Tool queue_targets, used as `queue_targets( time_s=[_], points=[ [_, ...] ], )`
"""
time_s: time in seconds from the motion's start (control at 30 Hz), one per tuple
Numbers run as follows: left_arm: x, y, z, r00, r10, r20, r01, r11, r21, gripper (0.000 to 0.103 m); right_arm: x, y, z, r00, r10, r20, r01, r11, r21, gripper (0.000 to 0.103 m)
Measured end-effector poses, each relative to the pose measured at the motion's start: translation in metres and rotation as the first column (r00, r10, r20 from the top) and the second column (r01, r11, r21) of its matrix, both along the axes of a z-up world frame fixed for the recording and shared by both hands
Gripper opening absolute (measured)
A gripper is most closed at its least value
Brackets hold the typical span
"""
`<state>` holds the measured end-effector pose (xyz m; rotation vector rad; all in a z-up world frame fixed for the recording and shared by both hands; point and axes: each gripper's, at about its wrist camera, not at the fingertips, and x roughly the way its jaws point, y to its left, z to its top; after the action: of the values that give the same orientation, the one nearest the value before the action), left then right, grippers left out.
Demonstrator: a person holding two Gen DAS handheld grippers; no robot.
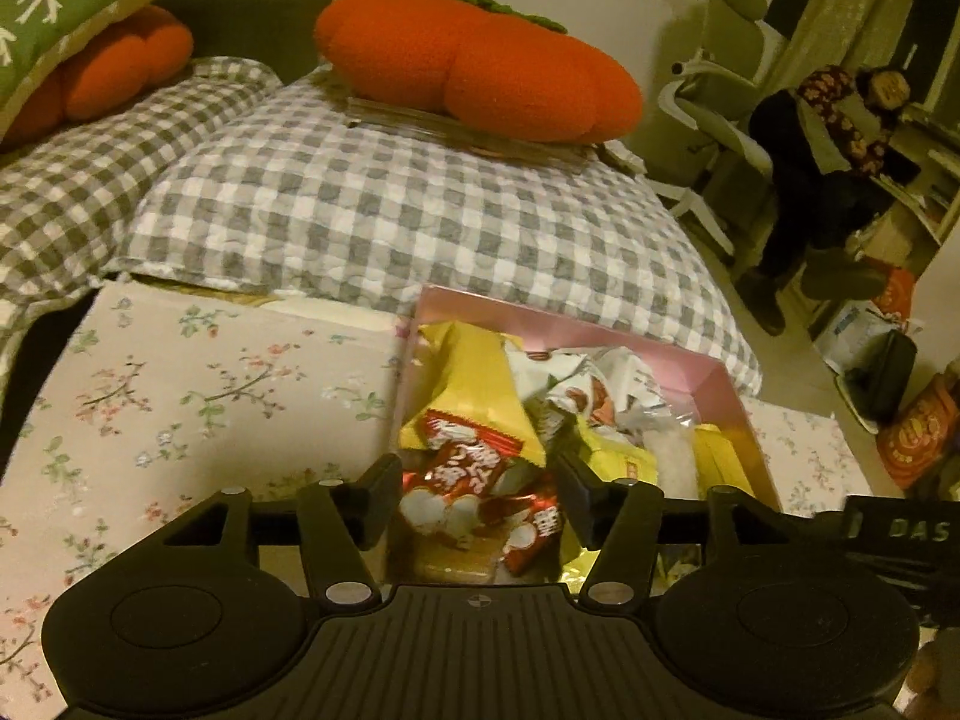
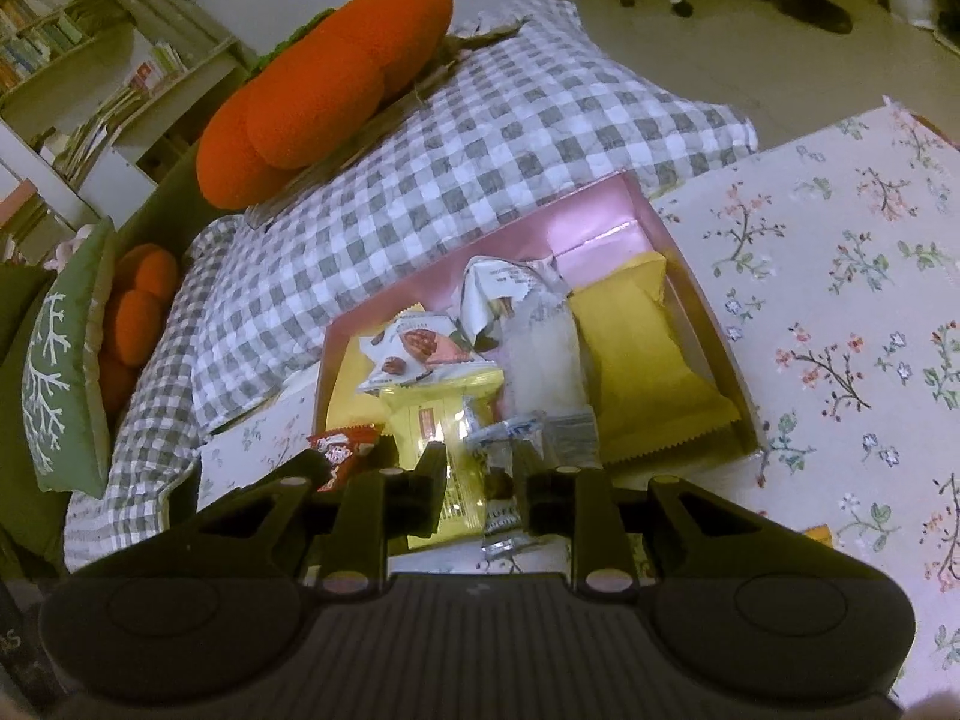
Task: Organize snacks
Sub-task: 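Open both tools over the tray and move them back toward the table, then grasp the gold bar with the left tool while the right grasps the orange-white packet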
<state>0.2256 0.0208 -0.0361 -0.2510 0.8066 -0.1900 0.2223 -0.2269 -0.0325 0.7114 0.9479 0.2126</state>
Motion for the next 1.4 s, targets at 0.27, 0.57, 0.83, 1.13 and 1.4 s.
queue_targets(
  time_s=[0.27,0.57,0.83,1.13,1.4],
  points=[
    [-0.017,-0.016,0.006,0.998,-0.032,-0.047,0.033,0.999,0.009,0.056,-0.007,-0.03,0.003,0.998,-0.027,-0.051,0.027,1.0,-0.002,0.023],
    [-0.048,-0.048,-0.004,0.984,-0.098,-0.152,0.111,0.991,0.075,0.063,-0.023,-0.039,0.012,0.995,0.004,-0.098,-0.014,0.994,-0.105,0.028],
    [-0.093,-0.093,-0.017,0.943,-0.224,-0.244,0.247,0.967,0.065,0.07,-0.035,-0.05,0.014,0.991,0.004,-0.135,-0.027,0.985,-0.171,0.038],
    [-0.127,-0.136,-0.037,0.905,-0.328,-0.269,0.369,0.922,0.115,0.077,-0.036,-0.052,0.005,0.981,0.032,-0.193,-0.076,0.971,-0.227,0.056],
    [-0.145,-0.16,-0.052,0.887,-0.374,-0.271,0.423,0.894,0.152,0.078,-0.036,-0.054,-0.004,0.969,0.075,-0.238,-0.134,0.96,-0.245,0.068]
  ],
)
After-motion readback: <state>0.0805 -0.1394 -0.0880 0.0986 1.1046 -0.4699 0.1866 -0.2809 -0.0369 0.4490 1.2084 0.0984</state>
